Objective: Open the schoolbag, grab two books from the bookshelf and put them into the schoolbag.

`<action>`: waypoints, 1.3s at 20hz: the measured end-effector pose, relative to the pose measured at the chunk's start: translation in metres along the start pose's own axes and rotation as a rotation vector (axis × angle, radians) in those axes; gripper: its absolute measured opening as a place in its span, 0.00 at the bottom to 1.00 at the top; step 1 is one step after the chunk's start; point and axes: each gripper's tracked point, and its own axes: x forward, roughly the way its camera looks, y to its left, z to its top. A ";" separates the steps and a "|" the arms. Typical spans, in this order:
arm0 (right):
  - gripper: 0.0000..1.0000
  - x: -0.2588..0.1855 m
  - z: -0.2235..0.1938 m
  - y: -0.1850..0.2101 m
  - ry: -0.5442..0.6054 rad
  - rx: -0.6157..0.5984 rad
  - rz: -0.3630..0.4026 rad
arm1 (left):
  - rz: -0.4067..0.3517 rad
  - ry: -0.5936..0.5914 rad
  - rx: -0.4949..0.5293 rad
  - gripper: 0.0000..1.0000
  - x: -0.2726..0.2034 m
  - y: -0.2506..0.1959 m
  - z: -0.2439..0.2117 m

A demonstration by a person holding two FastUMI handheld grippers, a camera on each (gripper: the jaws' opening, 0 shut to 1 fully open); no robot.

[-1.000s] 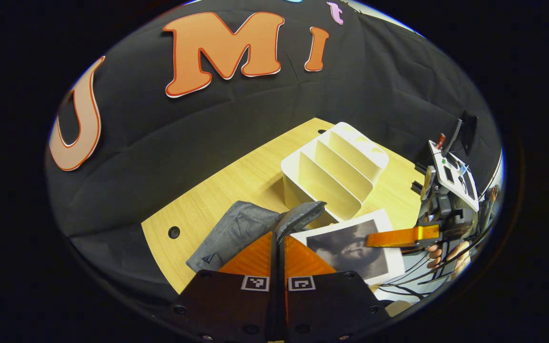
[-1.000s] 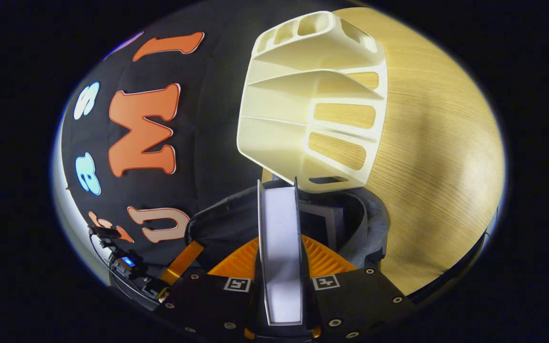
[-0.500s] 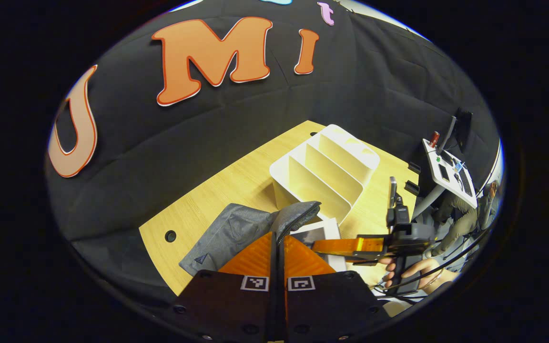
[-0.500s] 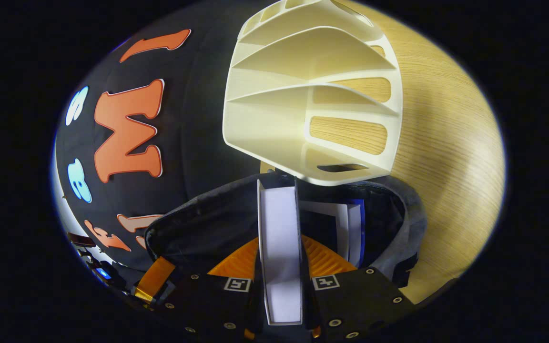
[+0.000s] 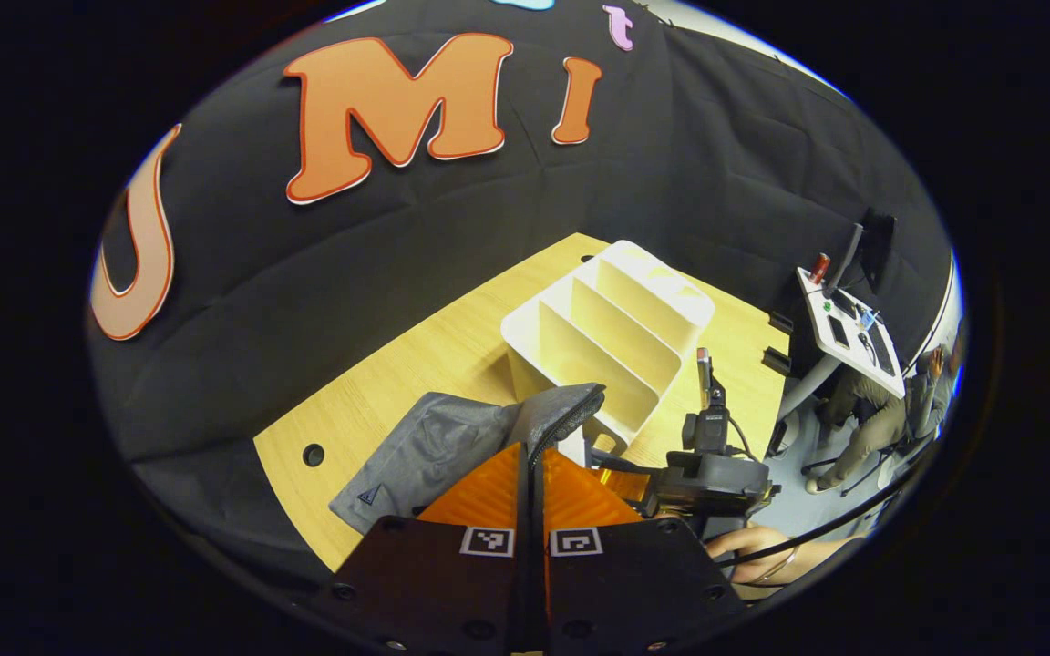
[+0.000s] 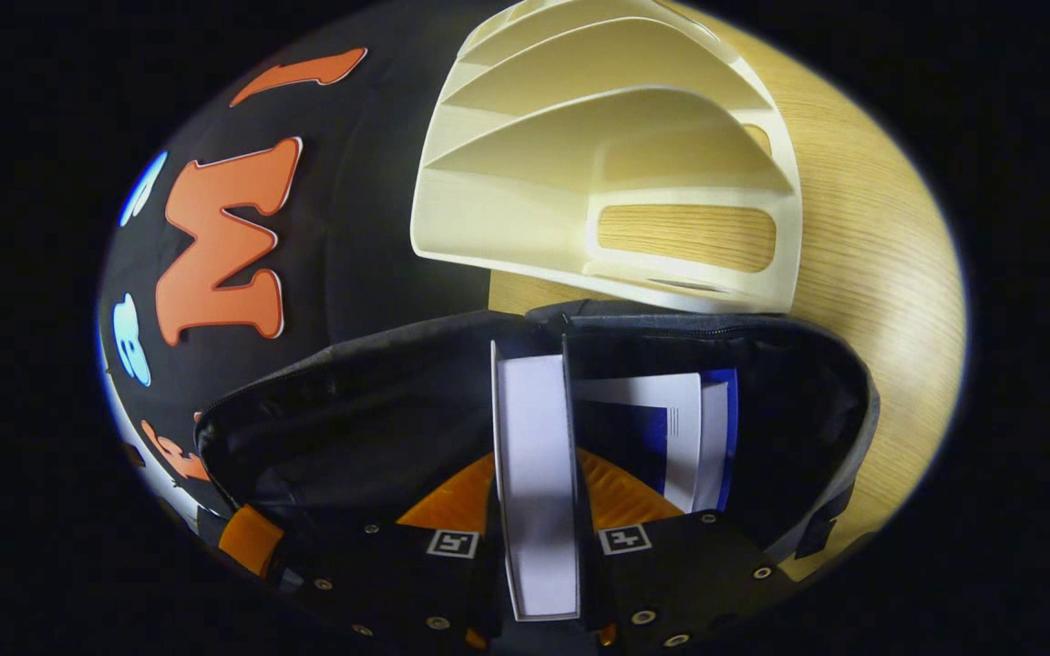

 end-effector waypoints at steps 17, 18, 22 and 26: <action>0.99 -0.084 0.026 -0.040 0.060 -0.031 -0.290 | 0.051 -0.021 -0.145 0.01 -0.007 0.003 -0.034; 0.99 -0.091 0.034 -0.041 0.053 -0.053 -0.292 | 0.060 -0.020 -0.167 0.01 -0.008 -0.003 -0.041; 0.99 -0.115 0.073 -0.037 0.027 -0.182 -0.299 | 0.123 -0.026 -0.273 0.01 -0.006 -0.028 -0.065; 0.99 -0.134 0.100 -0.035 0.037 -0.320 -0.300 | 0.163 -0.013 -0.385 0.10 0.003 -0.067 -0.092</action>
